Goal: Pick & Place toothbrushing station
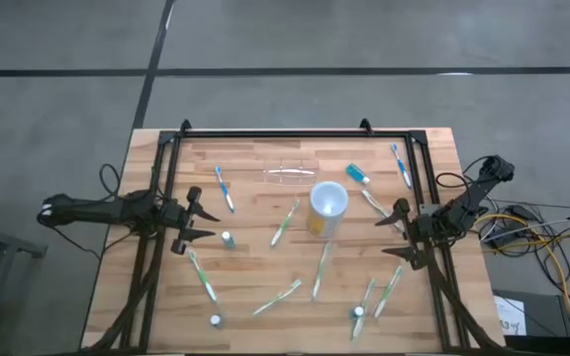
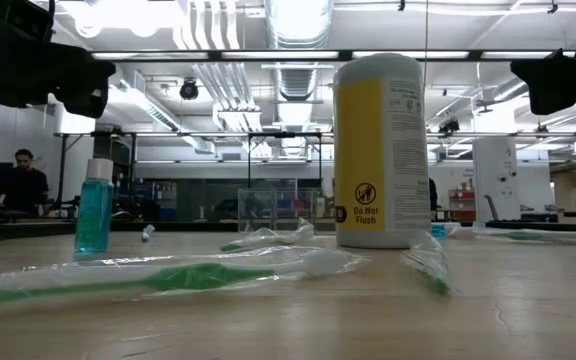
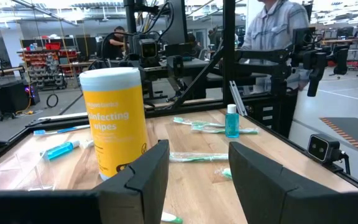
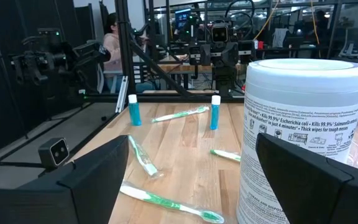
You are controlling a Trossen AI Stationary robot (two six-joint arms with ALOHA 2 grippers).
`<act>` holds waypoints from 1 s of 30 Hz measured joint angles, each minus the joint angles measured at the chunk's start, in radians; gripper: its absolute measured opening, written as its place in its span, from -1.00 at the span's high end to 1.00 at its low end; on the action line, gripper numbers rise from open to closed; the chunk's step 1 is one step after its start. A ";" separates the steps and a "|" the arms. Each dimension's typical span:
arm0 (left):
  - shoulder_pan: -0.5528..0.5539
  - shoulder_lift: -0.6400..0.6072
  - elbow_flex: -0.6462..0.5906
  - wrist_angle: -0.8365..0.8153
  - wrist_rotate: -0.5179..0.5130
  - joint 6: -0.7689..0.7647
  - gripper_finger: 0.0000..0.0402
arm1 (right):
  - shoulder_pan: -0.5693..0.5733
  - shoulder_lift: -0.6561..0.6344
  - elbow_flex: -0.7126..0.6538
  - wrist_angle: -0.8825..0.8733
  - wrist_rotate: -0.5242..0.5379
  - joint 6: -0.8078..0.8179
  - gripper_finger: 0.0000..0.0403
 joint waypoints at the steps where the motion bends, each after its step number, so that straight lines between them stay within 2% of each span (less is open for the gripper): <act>1: 0.000 0.000 0.000 0.000 0.000 0.000 0.14 | 0.000 0.000 0.000 0.000 0.000 0.000 -0.71; 30: 0.000 0.000 0.000 0.000 0.000 0.000 0.14 | 0.000 0.000 0.000 0.000 0.000 0.000 -0.72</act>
